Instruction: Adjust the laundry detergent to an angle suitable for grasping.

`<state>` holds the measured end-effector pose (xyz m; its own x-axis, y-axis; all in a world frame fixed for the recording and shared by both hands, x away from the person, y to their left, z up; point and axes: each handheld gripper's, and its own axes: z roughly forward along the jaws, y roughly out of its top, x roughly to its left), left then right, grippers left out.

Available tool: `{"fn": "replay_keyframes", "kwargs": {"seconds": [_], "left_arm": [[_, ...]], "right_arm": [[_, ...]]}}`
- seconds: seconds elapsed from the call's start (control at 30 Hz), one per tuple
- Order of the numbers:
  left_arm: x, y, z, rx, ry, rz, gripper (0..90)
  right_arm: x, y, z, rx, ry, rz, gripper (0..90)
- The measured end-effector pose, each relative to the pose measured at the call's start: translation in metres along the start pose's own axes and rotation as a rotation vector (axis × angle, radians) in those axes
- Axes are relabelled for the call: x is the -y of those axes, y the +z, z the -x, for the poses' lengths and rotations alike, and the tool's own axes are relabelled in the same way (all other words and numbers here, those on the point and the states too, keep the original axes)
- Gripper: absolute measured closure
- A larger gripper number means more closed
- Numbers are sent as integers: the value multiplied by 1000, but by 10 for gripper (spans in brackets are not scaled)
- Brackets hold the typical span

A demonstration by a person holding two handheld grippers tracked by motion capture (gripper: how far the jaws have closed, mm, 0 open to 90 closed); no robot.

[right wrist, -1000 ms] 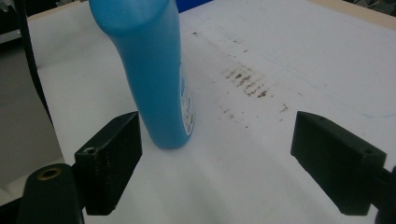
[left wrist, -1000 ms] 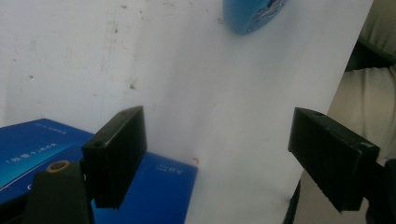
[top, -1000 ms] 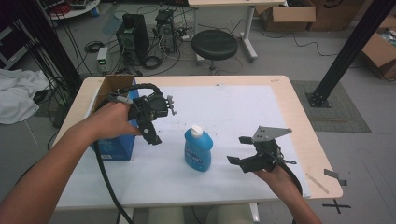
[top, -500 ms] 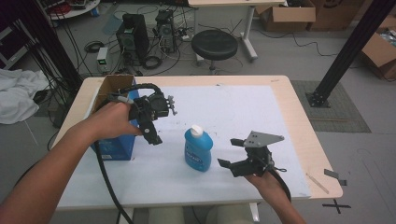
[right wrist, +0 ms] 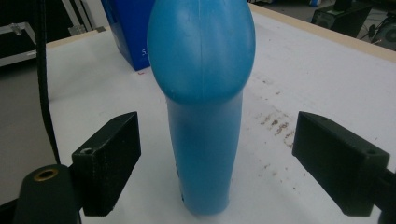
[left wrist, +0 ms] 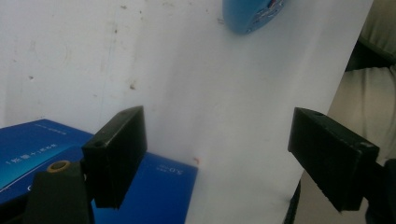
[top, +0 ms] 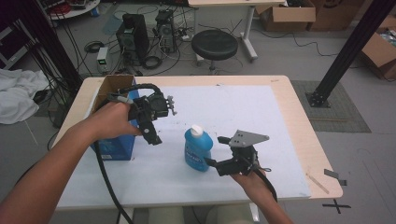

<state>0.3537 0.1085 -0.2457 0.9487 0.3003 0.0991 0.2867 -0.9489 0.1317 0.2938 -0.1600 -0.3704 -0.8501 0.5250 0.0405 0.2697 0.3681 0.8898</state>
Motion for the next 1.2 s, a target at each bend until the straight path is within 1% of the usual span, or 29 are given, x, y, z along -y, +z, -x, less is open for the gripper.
{"fn": "replay_keyframes", "kwargs": {"seconds": [0.13, 0.27, 0.3, 0.37, 0.63, 0.77, 0.8, 0.9, 1.1, 1.2], "left_arm": [[1, 0, 0, 2, -2, 6, 202], [1, -1, 0, 2, -1, 6, 203], [1, -1, 0, 1, 0, 6, 203], [1, 0, 0, 1, -7, 9, 202], [0, 0, -1, 3, 2, 2, 202], [0, 0, -1, 3, -4, 7, 202], [1, 0, -1, 3, -1, 2, 203], [1, 0, -1, 4, -7, 6, 203], [2, 0, -1, 2, -5, 9, 203], [2, 0, -1, 2, -1, 2, 203]], "right_arm": [[-4, 6, -1, 2, -10, -1, 151], [-5, 11, -1, 0, -6, -1, 151], [-6, 12, -1, 0, -12, -3, 151], [-6, 16, -1, -1, -9, -8, 151], [-11, 30, -4, 3, -16, -10, 151], [-12, 36, -5, 11, -7, -4, 151], [-12, 37, -5, 15, -5, 2, 151], [-13, 41, -6, 20, -6, 2, 151], [-11, 47, -7, 34, 2, 0, 156], [-10, 48, -7, 36, 10, 4, 167]]}}
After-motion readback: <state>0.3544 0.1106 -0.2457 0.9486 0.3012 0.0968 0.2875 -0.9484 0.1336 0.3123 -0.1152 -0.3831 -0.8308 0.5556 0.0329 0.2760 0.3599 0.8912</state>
